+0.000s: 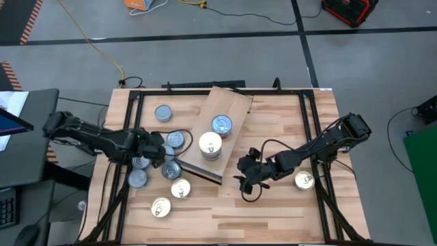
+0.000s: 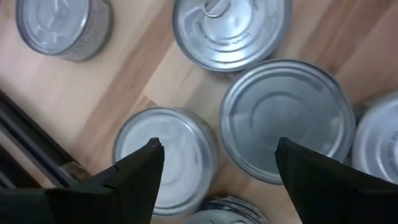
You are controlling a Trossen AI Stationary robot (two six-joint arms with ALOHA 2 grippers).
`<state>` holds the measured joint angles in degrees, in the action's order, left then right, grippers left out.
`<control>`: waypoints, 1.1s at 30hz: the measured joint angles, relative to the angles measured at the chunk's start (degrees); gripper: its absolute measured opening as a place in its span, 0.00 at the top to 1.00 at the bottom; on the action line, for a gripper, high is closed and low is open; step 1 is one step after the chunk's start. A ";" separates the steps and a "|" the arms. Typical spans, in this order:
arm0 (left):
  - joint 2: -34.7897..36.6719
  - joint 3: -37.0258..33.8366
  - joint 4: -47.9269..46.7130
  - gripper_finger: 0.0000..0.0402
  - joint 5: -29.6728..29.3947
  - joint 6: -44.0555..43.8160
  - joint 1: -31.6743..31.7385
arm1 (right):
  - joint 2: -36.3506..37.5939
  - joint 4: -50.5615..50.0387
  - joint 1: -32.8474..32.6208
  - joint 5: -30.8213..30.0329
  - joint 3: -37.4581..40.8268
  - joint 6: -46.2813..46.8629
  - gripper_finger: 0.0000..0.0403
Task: Stack canned seafood by type on shelf
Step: Put the green white tuna can on the shelf
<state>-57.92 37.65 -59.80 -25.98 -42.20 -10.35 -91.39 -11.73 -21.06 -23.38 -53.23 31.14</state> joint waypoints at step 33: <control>-9.34 3.91 24.60 0.39 8.97 30.80 50.17 | 10.79 -3.68 4.23 -0.21 0.00 -7.63 0.29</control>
<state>-67.27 41.56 -35.20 -17.00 -11.39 39.82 -80.61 -15.41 -16.83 -23.58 -53.23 23.51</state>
